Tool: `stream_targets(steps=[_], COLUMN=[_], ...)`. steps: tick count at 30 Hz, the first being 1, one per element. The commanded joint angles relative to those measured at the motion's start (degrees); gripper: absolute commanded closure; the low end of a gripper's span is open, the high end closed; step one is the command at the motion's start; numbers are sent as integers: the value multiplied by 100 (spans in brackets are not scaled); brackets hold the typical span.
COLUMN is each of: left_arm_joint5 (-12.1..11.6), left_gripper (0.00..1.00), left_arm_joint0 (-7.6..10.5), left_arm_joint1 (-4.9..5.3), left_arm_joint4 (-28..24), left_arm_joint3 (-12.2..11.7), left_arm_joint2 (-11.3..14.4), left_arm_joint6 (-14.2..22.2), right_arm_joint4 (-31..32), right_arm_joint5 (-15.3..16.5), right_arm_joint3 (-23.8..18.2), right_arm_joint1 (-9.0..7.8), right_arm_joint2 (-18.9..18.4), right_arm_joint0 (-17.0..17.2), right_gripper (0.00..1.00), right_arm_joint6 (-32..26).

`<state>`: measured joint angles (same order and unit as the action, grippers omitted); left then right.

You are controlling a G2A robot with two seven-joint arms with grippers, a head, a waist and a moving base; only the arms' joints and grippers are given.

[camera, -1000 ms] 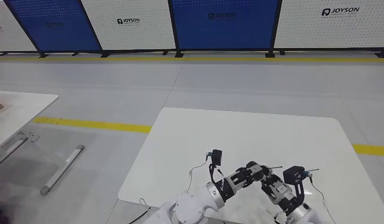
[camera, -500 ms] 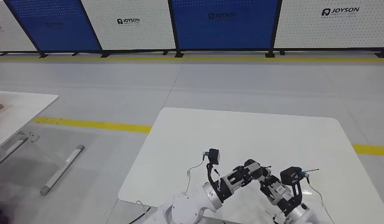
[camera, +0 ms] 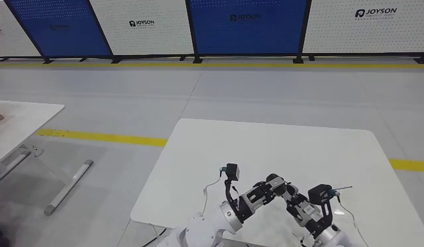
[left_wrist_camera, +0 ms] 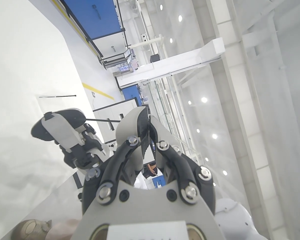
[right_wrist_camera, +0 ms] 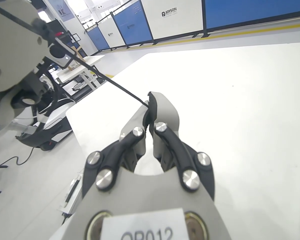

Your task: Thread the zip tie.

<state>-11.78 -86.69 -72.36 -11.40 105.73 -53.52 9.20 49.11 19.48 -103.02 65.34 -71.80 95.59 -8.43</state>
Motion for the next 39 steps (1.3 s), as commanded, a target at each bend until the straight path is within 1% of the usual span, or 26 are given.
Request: stream_targets(steps=[1,4,5,6,7,9,12,15,17,20,22,24,27,30,31,33,36,38,39], left_arm_joint5=[-10,-3,51,110,190,236,231,181,194,255,352,463,525,518,501,465,372,351,339], left_gripper=[100,100,100,100,100,100,100,100,100,100,100,100,100,100,100,100,100,100,100], left_arm_joint0=[-18,-33,-27,-16,17,67,107,89,65,54,64,93,150,192,202,214,218,234,240], left_arm_joint1=[4,8,7,3,-4,-15,-23,-15,-3,6,10,9,-6,-24,-32,-43,-66,-79,-81], left_arm_joint4=[14,37,52,43,19,-34,-161,-287,-334,-380,-402,-423,-463,-536,-584,-637,-771,-831,-860], left_arm_joint3=[16,10,-19,-39,-79,-148,-243,-298,-351,-476,-621,-745,-884,-968,-997,-1040,-1120,-1155,-1168], left_arm_joint2=[-5,-12,-19,-20,-24,-30,-84,-200,-284,-355,-377,-372,-351,-352,-360,-380,-439,-419,-415], left_arm_joint6=[3,-22,-66,-117,-185,-245,-313,-343,-343,-349,-316,-271,-323,-443,-507,-614,-881,-878,-837], right_arm_joint4=[9,-6,-47,-85,-189,-328,-671,-856,-1001,-1258,-1554,-1839,-2322,-2813,-3095,-3465,-4104,-4380,-4380], right_arm_joint5=[0,0,0,0,-2,0,0,0,0,0,0,0,0,0,0,0,0,0,0], right_arm_joint3=[3,-4,-12,-16,-20,-45,-159,-267,-345,-451,-518,-573,-626,-660,-667,-684,-671,-660,-660], right_arm_joint1=[-3,-6,-6,-6,-4,-5,-22,-67,-101,-144,-181,-227,-285,-323,-335,-358,-378,-381,-381], right_arm_joint2=[7,21,22,18,-14,-79,-269,-519,-704,-937,-1142,-1377,-1665,-1880,-1989,-2160,-2430,-2552,-2552], right_arm_joint0=[-3,-3,3,10,28,63,194,347,467,631,761,885,1056,1184,1235,1307,1402,1441,1441], right_gripper=[100,100,100,73,0,0,0,0,0,0,0,0,0,0,0,0,0,0,0], right_arm_joint6=[8,34,63,90,172,277,529,702,816,982,1105,1176,1293,1425,1515,1546,1577,1556,1556])
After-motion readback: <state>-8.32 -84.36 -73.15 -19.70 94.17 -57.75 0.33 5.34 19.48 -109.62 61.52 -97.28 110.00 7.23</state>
